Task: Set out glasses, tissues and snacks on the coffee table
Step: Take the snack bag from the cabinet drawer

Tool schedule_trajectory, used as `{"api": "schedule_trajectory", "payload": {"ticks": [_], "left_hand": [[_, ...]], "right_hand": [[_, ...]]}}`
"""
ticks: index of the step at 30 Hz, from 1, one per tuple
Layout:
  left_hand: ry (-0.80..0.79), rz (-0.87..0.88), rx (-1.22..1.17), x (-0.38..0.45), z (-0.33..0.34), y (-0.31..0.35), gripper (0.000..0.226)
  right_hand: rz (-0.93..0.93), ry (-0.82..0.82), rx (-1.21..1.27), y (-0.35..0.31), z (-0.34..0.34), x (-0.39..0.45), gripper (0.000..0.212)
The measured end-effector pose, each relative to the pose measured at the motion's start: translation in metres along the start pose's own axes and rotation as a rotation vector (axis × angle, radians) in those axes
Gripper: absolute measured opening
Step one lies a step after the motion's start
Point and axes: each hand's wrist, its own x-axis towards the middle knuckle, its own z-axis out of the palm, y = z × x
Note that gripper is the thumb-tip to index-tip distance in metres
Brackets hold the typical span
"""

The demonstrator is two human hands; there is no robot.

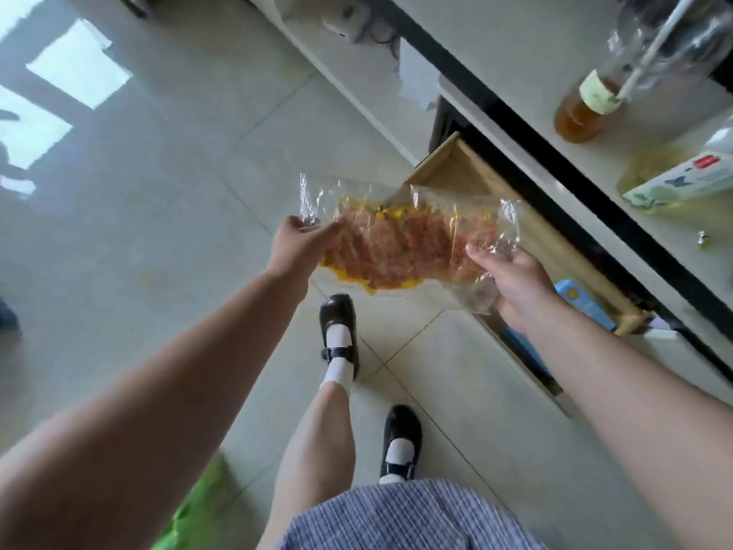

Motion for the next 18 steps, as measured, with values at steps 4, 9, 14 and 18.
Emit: {"api": "schedule_trajectory", "payload": {"ticks": [4, 9, 14, 18], "left_hand": [[0.135, -0.118, -0.218, -0.072, -0.078, -0.042, 0.042], [0.355, -0.225, -0.51, -0.159, -0.175, -0.105, 0.046], [0.566, -0.285, -0.749, -0.24, -0.253, -0.178, 0.039], [0.724, -0.323, -0.897, -0.316, -0.301, -0.248, 0.067]], "right_hand": [[-0.039, -0.164, -0.093, -0.012, 0.046, -0.055, 0.018], [-0.047, -0.445, -0.245, -0.005, 0.131, -0.125, 0.036], [-0.075, -0.662, -0.465, 0.03, 0.217, -0.197, 0.049], [-0.127, -0.812, -0.636, 0.085, 0.277, -0.265, 0.031]]}}
